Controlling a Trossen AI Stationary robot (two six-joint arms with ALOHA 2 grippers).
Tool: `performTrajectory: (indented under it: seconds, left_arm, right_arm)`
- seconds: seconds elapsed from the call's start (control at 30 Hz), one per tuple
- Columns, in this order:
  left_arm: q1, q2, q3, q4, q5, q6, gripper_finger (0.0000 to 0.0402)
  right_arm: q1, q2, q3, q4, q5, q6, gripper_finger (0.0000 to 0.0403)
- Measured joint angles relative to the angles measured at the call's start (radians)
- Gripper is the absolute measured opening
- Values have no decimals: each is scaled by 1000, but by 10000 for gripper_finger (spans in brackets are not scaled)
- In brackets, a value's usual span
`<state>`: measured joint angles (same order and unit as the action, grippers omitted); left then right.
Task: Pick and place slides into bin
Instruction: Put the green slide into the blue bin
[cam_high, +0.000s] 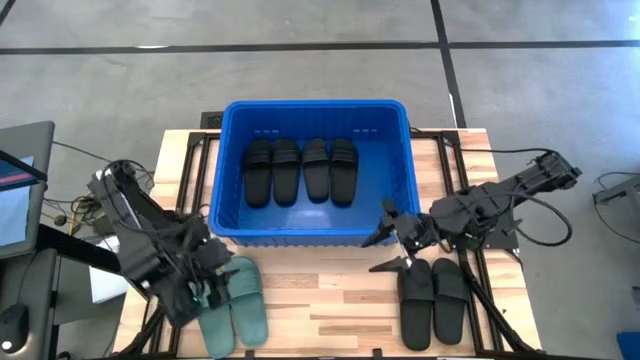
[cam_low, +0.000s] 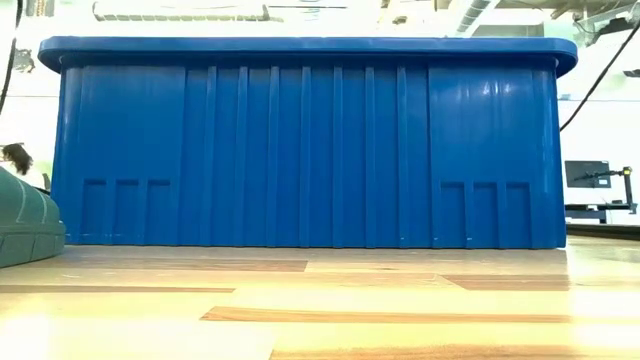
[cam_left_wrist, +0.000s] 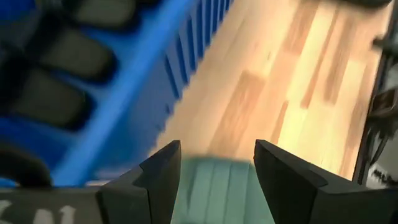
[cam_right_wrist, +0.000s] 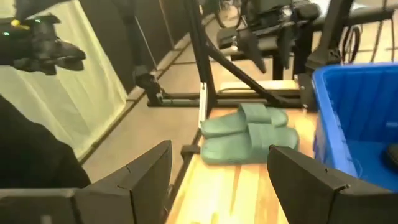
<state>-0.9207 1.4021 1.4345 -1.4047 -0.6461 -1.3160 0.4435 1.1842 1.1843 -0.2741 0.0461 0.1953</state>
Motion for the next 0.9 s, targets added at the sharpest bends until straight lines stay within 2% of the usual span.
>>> performTrajectory:
  seconds: [0.3,0.4,0.63,0.9]
  left_arm:
    - [-4,212,0,15,335,-12,192]
    - [-17,264,0,39,403,-15,192]
    - [-75,317,6,69,423,-103,192]
    - [-195,359,3,41,441,-220,192]
  right_arm:
    - [0,-61,0,-32,4,-82,249]
    - [-4,-79,0,-33,9,-103,249]
    - [-29,-92,0,-33,11,-116,249]
    - [-42,-71,0,-26,11,-116,249]
